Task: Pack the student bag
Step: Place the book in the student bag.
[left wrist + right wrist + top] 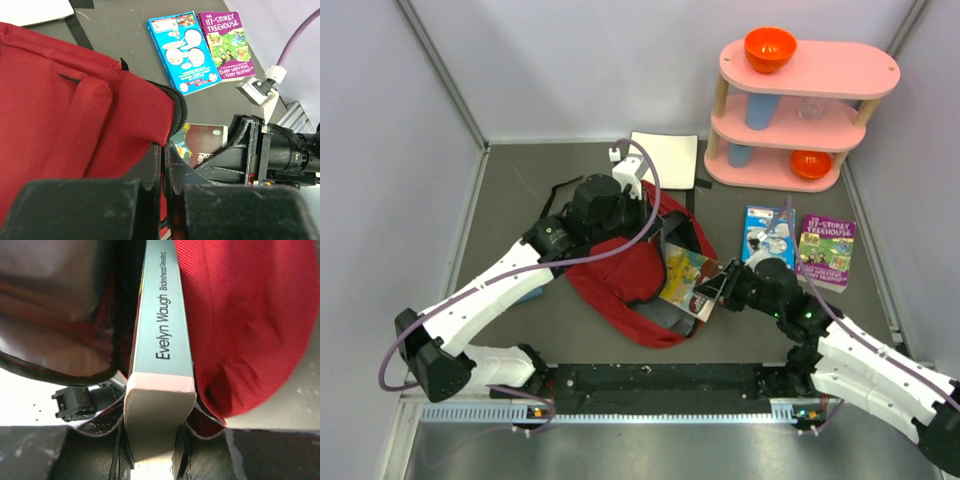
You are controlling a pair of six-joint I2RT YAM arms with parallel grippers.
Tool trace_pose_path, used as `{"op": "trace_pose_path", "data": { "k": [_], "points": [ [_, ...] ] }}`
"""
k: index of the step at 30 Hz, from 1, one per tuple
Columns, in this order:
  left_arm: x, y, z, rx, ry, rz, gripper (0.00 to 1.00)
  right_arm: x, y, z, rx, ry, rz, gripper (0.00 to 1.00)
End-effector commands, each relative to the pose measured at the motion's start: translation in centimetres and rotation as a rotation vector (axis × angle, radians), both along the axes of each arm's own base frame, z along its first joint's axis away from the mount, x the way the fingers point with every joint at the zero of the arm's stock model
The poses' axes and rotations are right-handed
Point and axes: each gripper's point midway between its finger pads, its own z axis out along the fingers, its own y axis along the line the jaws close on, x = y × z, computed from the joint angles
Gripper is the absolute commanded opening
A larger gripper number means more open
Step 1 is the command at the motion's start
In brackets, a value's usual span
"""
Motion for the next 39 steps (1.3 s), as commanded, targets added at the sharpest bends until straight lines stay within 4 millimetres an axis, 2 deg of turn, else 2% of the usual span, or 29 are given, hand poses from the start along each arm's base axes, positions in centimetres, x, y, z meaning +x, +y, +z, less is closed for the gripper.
{"op": "trace_pose_path", "data": {
  "k": [1, 3, 7, 9, 12, 13, 14, 15, 16, 18, 21, 22, 24, 26, 27, 28, 29, 30, 31, 33, 34, 35, 36, 37, 38, 39],
  "points": [
    [-0.1, -1.0, 4.8, -0.13, -0.112, -0.043, 0.0, 3.1, 3.1, 13.4, 0.365, -0.366, 0.006, 0.0],
    [-0.3, -1.2, 4.7, -0.132, -0.108, -0.056, 0.0, 3.5, 3.2, 14.1, 0.391, -0.382, -0.009, 0.0],
    [-0.5, -1.4, 4.8, -0.146, -0.104, -0.07, 0.0, 4.3, 3.5, 13.8, 0.438, -0.33, -0.043, 0.0],
    [-0.4, -1.6, 5.1, -0.159, -0.115, -0.076, 0.0, 4.8, 4.1, 11.9, 0.437, -0.268, -0.054, 0.0],
    [-0.3, -2.0, 6.3, -0.186, -0.132, -0.081, 0.0, 6.0, 4.6, 10.5, 0.455, -0.204, -0.107, 0.0],
    [-0.2, -2.2, 6.9, -0.195, -0.141, -0.084, 0.0, 6.2, 4.7, 10.4, 0.461, -0.205, -0.114, 0.0],
    [-0.1, -2.2, 7.1, -0.198, -0.142, -0.083, 0.0, 6.6, 4.8, 11.3, 0.479, -0.234, -0.126, 0.0],
    [0.0, -2.2, 7.3, -0.2, -0.146, -0.079, 0.0, 7.2, 5.2, 10.6, 0.45, -0.227, -0.131, 0.0],
    [0.1, -2.1, 7.5, -0.204, -0.149, -0.071, 0.0, 7.4, 5.4, 10.8, 0.444, -0.235, -0.134, 0.0],
    [0.5, -1.9, 7.5, -0.202, -0.15, -0.041, 0.0, 7.9, 5.7, 11.8, 0.473, -0.278, -0.146, 0.0],
    [0.8, -2.0, 7.5, -0.203, -0.147, -0.032, 0.0, 8.4, 6.6, 11.7, 0.467, -0.288, -0.141, 0.0],
    [0.8, -2.0, 7.7, -0.209, -0.146, -0.031, 0.0, 8.7, 7.1, 10.9, 0.454, -0.271, -0.14, 0.0],
    [0.8, -2.2, 7.9, -0.217, -0.147, -0.038, 0.0, 8.4, 7.7, 11.3, 0.494, -0.272, -0.134, 0.0],
    [0.7, -2.5, 8.4, -0.232, -0.157, -0.05, 0.0, 8.6, 8.3, 11.5, 0.485, -0.288, -0.133, 0.0],
    [0.6, -2.6, 9.0, -0.247, -0.168, -0.064, 0.0, 8.7, 8.7, 10.8, 0.452, -0.27, -0.13, 0.0],
    [0.6, -2.7, 9.5, -0.255, -0.18, -0.07, 0.0, 8.9, 8.8, 11.3, 0.464, -0.288, -0.137, 0.0],
    [0.6, -2.8, 9.7, -0.252, -0.181, -0.072, 0.0, 9.5, 9.0, 10.8, 0.459, -0.297, -0.154, 0.0],
    [0.8, -2.9, 10.3, -0.249, -0.192, -0.075, 0.0, 9.8, 9.0, 12.1, 0.507, -0.339, -0.16, 0.0],
    [0.7, -3.0, 10.3, -0.244, -0.194, -0.084, 0.0, 10.3, 9.3, 12.3, 0.513, -0.346, -0.174, 0.0],
    [0.5, -2.9, 10.2, -0.24, -0.194, -0.091, 0.0, 11.3, 10.3, 11.2, 0.482, -0.332, -0.173, 0.0],
    [0.6, -2.8, 10.2, -0.237, -0.2, -0.084, 0.0, 11.8, 10.9, 12.2, 0.496, -0.356, -0.164, 0.0],
    [0.6, -2.6, 10.1, -0.232, -0.201, -0.081, 0.0, 12.5, 11.5, 10.7, 0.472, -0.338, -0.171, 0.0],
    [0.6, -2.3, 10.2, -0.229, -0.204, -0.074, 0.0, 12.9, 11.8, 10.3, 0.47, -0.333, -0.18, 0.0],
    [0.5, -2.2, 10.2, -0.226, -0.206, -0.083, 0.0, 13.4, 12.1, 11.4, 0.505, -0.369, -0.177, 0.0],
    [0.4, -2.2, 10.1, -0.223, -0.208, -0.088, 0.0, 13.8, 12.4, 11.2, 0.493, -0.396, -0.162, 0.0],
    [0.4, -1.9, 10.0, -0.212, -0.206, -0.089, 0.0, 14.2, 12.8, 10.0, 0.46, -0.401, -0.16, 0.0]
  ]
}}
